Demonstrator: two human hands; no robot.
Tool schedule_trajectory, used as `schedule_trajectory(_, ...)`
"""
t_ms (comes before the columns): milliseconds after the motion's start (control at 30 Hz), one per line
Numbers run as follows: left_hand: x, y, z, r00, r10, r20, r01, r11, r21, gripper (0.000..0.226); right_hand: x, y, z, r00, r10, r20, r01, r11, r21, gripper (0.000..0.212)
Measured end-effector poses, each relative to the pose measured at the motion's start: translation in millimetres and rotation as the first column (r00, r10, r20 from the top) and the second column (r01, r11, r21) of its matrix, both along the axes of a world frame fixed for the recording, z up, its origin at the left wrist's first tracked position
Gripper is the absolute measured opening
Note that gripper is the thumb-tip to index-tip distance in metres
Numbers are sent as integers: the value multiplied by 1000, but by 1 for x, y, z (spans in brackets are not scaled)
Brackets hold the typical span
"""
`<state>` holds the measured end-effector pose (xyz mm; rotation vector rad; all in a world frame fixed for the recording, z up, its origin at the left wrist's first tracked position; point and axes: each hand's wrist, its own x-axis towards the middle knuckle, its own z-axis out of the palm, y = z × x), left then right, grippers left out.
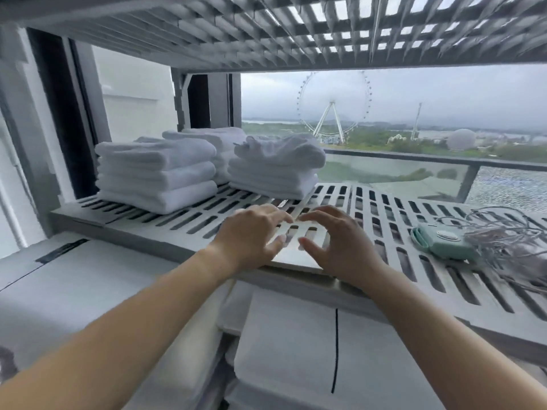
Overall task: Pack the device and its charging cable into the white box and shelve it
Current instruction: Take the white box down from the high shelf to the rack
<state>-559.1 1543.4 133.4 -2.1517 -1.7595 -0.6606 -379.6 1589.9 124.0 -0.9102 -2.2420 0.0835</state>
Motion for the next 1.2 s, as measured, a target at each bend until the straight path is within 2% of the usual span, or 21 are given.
schedule_trajectory(233,-28,-8,14,999,10,42,-12,999,47,32,-29,-1,7,999,-6,-44,6,1000,0,31)
schedule_trajectory(400,-45,-32,19,990,108,89,-116,989,93,31,-52,-5,12,992,104,-70,-103,995,12,27)
schedule_trajectory(767,-82,-85,58,938,341,59,-346,928,141,36,-115,-30,58,940,315,-128,-303,947,103,31)
schedule_trajectory(933,-99,-104,71,934,350,71,-357,910,210,33,-136,-45,73,919,370,-135,-353,926,132,31)
schedule_trajectory(1200,-154,-115,91,946,317,69,-323,902,286,33,-187,-63,96,923,355,-148,-324,925,198,28)
